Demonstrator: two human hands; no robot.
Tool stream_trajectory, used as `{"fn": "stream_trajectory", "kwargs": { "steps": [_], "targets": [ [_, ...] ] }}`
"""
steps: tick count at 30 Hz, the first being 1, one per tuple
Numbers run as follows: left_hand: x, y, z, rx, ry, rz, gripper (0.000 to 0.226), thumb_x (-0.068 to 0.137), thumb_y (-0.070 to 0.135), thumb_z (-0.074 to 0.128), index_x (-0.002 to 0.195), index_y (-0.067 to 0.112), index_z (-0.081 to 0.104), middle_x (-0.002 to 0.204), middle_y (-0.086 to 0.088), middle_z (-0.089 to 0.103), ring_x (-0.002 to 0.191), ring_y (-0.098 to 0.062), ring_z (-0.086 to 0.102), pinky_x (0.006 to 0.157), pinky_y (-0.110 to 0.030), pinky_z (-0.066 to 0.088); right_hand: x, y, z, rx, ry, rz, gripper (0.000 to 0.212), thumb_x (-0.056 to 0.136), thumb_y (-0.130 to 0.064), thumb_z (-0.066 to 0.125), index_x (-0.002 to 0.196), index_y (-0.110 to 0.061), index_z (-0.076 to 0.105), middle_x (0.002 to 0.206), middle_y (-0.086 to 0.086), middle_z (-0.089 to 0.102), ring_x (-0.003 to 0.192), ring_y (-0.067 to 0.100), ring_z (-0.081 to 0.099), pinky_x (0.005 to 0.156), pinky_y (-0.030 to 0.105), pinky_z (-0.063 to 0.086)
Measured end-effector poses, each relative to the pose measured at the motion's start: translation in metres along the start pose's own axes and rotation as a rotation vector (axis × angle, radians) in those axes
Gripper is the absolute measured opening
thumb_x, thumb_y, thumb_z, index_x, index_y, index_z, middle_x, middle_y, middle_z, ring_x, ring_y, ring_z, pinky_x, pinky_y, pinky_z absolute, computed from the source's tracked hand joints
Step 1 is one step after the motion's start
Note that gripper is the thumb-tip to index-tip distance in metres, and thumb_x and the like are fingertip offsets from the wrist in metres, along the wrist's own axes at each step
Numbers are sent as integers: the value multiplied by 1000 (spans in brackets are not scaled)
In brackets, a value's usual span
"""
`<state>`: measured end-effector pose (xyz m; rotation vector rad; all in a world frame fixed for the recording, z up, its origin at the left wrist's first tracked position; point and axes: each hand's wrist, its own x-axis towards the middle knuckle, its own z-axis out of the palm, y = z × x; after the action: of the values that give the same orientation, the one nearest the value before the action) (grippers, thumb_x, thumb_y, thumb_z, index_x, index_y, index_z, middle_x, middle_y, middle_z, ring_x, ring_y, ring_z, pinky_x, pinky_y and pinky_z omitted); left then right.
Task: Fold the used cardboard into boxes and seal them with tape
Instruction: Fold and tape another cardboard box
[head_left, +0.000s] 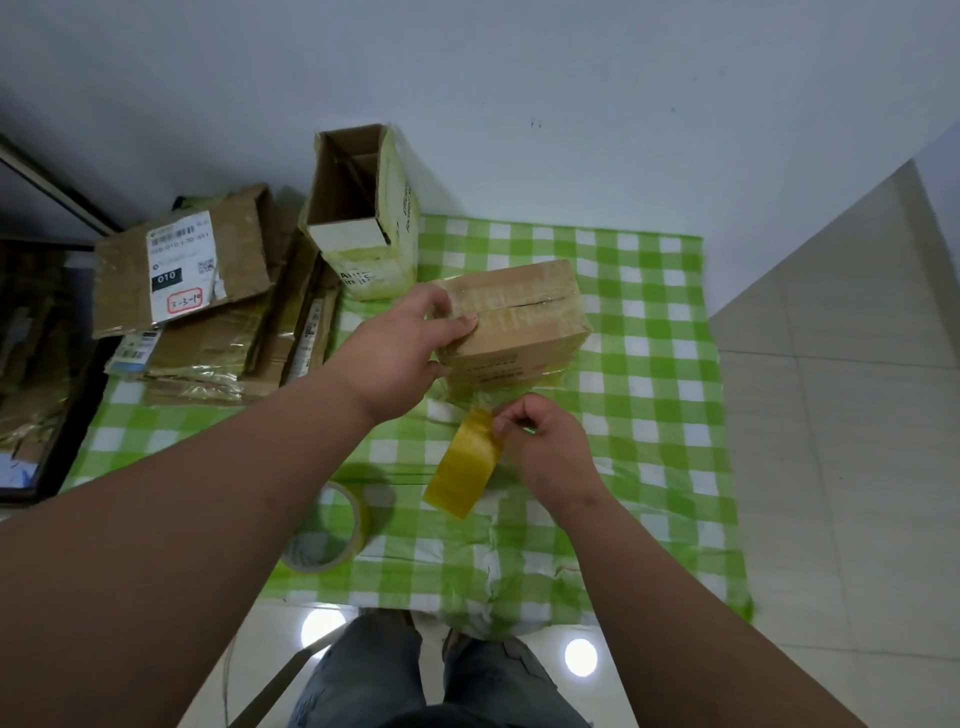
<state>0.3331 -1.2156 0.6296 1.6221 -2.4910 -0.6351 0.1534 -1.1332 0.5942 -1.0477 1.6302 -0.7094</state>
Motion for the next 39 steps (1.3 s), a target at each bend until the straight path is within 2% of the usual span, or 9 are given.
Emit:
{"fn": "stream_trajectory", "kwargs": {
  "steps": [3, 5, 8, 15, 20, 24, 30, 34, 39],
  "targets": [
    [2, -2, -3, 27, -7, 40, 62, 87, 16, 73, 143, 27, 50, 140, 0, 38, 111, -25, 57, 88, -30, 44, 0, 0, 0, 4, 6, 1, 22, 90, -10, 66, 72, -23, 62, 88, -3, 68, 76, 5, 57, 70, 19, 47],
    [3, -3, -5, 58, -24, 54, 63, 87, 17, 72, 144, 26, 48, 141, 0, 37, 110, -25, 56, 85, -27, 42, 0, -1, 2, 16, -1, 7, 19, 89, -11, 67, 73, -20, 62, 92, 1, 69, 81, 12, 58, 76, 30, 50],
    [4, -2, -8, 110, -50, 74, 62, 89, 20, 71, 146, 26, 45, 141, -1, 36, 106, -25, 55, 80, -24, 36, -1, -4, 5, 21, -17, 5, 19, 89, -12, 68, 73, -20, 62, 101, 5, 70, 90, 20, 61, 82, 36, 50],
    [14, -1, -20, 312, -186, 184, 61, 92, 25, 66, 146, 24, 39, 142, -3, 33, 97, -25, 59, 79, -35, 53, -2, -10, 6, 58, -57, 39, 18, 91, -12, 66, 75, -18, 61, 106, 5, 71, 86, 15, 57, 74, 25, 47],
    [26, 4, -36, 571, -262, 276, 51, 96, 40, 58, 141, 23, 42, 148, 2, 33, 98, -23, 59, 68, -33, 49, -4, -9, 6, 183, -92, 80, 25, 91, -6, 64, 70, -18, 60, 108, 3, 71, 86, 14, 57, 77, 28, 47],
    [26, 4, -33, 686, -254, 339, 57, 100, 40, 49, 151, 20, 33, 145, 1, 39, 101, -25, 60, 71, -37, 53, -5, -10, 6, 232, -84, 94, 24, 92, -5, 63, 71, -16, 60, 102, 5, 70, 82, 13, 55, 72, 24, 45],
    [21, -7, -19, 551, -251, 266, 69, 98, 33, 54, 156, 22, 19, 151, 2, 30, 114, -26, 55, 88, -40, 52, -3, -9, 3, 257, -21, 96, 24, 92, -5, 63, 71, -15, 59, 84, -4, 65, 77, 13, 52, 68, 23, 43],
    [22, -9, -15, 548, -193, 251, 63, 99, 20, 53, 155, 27, 25, 144, 2, 37, 104, -26, 59, 77, -39, 54, -2, -12, 5, 257, -21, 96, 23, 91, -4, 64, 71, -14, 59, 82, -9, 65, 75, 10, 53, 68, 19, 44],
    [22, -10, -7, 550, -146, 247, 63, 98, 14, 54, 154, 25, 27, 135, 2, 43, 100, -26, 61, 76, -42, 55, 0, -12, 3, 274, -1, 89, 24, 91, -3, 64, 70, -14, 59, 89, -9, 67, 78, 8, 56, 69, 19, 44]
  ]
}}
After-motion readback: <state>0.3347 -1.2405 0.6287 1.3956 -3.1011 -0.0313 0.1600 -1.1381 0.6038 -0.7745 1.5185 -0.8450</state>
